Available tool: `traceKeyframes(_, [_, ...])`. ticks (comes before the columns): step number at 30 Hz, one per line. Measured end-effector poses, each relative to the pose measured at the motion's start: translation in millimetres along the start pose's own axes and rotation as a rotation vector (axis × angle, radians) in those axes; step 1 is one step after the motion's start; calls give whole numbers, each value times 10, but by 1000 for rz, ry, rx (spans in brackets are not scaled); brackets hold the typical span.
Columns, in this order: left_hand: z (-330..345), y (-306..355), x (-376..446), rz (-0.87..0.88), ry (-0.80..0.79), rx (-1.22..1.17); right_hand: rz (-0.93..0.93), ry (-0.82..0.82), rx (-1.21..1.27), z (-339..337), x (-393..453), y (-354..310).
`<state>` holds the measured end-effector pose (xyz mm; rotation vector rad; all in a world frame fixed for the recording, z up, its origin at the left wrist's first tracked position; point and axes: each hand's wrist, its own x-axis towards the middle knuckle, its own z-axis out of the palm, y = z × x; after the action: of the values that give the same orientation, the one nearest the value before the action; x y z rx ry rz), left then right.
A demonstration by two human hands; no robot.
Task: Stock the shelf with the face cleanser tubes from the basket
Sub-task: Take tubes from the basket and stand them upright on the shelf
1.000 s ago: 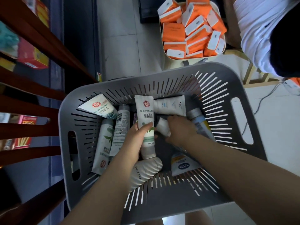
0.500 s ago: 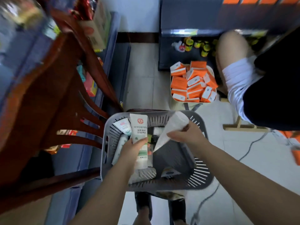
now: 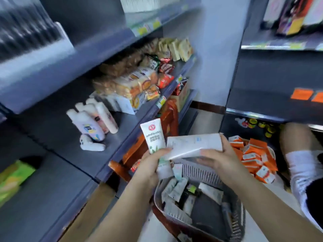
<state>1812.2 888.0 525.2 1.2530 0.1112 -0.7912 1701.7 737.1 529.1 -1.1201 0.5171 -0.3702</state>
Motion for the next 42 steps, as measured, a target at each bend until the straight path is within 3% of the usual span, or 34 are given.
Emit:
traceKeyframes(4, [-86, 518, -455, 186, 36, 10, -42, -139, 6, 392, -196, -325])
traceKeyframes(9, [-384, 1089, -1071, 474, 127, 113, -105, -461, -269, 926, -437, -612])
traceKeyframes(13, [-772, 1415, -1634, 636, 190, 160, 1, -691, -245, 1566, -721, -654])
traceKeyframes(23, [-1811, 1774, -3169, 984, 452, 209, 62, -849, 182, 3169, -1573, -521])
traceKeyframes(28, [-2383, 1813, -3776, 1117, 553, 184, 16, -1015, 206, 3825, -1981, -394])
traceKeyframes(32, [-2808, 1898, -4131, 1166, 609, 185, -62, -1054, 207, 4249, -2312, -322])
traceKeyframes(36, [-3182, 2069, -4373, 1190, 632, 168, -91, -989, 198, 4517, -2431, -217])
traceKeyframes(42, [-3617, 2319, -4313, 1097, 694, 238, -150, -997, 189, 4685, -2451, -173])
